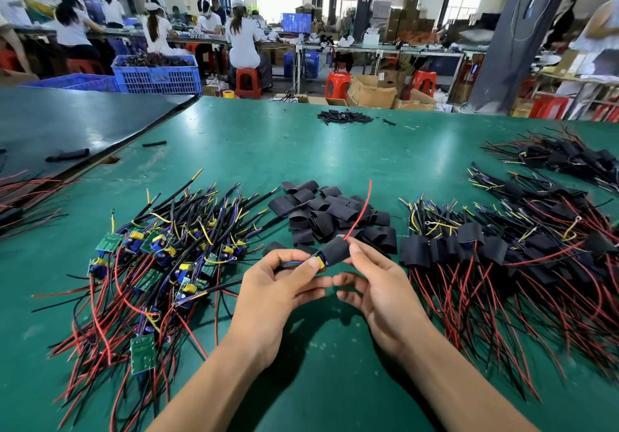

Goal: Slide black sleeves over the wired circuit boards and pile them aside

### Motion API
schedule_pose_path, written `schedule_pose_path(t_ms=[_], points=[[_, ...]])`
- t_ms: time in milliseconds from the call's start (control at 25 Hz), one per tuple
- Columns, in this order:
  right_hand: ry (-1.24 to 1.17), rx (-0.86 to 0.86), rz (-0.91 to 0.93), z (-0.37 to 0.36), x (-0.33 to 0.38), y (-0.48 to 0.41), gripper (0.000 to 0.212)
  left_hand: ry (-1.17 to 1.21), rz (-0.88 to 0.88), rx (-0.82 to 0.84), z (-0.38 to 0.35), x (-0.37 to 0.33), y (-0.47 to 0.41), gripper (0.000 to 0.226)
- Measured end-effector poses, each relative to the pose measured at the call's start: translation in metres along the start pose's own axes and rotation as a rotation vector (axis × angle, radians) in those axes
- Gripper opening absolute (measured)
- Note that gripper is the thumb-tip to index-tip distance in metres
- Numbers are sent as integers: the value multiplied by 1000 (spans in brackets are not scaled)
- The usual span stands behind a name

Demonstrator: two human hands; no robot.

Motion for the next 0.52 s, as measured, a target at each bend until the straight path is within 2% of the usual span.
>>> schedule_pose_path(t_ms=[320,440,520], points=[[99,65,78,1,3,0,19,-20,-21,10,2,-1,-1,26],[156,69,88,-1,3,1,21,-121,-111,7,0,-1,1,10],[147,58,81,-1,2,1,21,-264,-234,-16,-1,-3,3,11]])
Point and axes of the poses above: each hand's wrist, its own y-axis away from the middle knuckle, its own z-axis out of the back of the hand, x = y × z, the point moved 4 cm from there along -y, towards the middle knuckle, and after that the axes turned 14 degrees about -x, right-handed, at the moved point
